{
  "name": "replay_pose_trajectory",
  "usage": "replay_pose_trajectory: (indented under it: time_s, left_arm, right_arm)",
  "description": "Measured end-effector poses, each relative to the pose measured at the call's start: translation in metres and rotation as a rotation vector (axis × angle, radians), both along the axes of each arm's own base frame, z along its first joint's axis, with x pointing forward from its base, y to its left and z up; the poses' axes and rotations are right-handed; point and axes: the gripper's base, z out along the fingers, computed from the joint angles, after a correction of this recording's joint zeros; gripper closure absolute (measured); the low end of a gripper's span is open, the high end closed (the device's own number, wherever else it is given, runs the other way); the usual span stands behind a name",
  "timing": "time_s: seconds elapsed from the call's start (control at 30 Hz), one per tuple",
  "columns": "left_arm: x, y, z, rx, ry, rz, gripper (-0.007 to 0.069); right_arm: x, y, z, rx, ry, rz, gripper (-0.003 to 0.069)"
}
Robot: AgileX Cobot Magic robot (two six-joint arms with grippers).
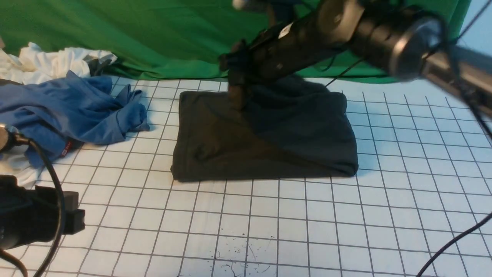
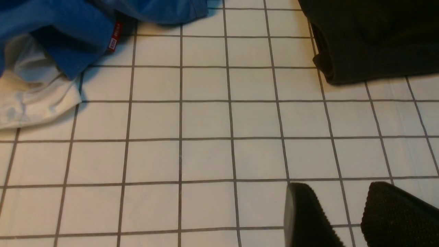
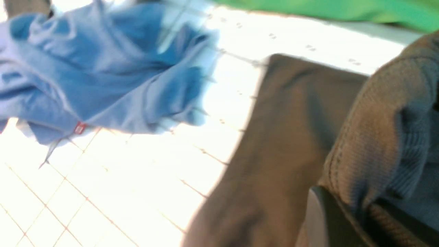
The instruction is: Fold a long-sleeved shirt over a white checkered tablecloth.
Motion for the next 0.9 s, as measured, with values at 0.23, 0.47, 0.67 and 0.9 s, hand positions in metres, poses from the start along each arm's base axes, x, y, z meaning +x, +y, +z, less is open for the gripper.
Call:
replay_pose_trajectory:
  time_s: [0.23,0.47,0.67,0.9]
  left_arm:
    - [0.0,-0.001,0.0,-0.006,0.001,-0.004,0.0631]
    - [-0.001,-0.003,-0.001,-0.024,0.007,-0.023,0.0659]
    - [-0.017,-0.005,0.009,-0.031,-0.039,-0.087,0.0659]
    - [-0.069,0.002,0.028,-0.026,-0.408,-0.136,0.0659]
  right_arm:
    - [0.003,0.047,-0.059,-0.008,0.007,0.03,0.056]
    - [0.005,0.064,-0.044,0.025,-0.058,0.063,0.0358]
    - [-0.001,0.063,-0.029,-0.03,-0.1,0.147,0.0369]
    - [-0.006,0.069,-0.07,-0.127,0.007,0.212,0.0617]
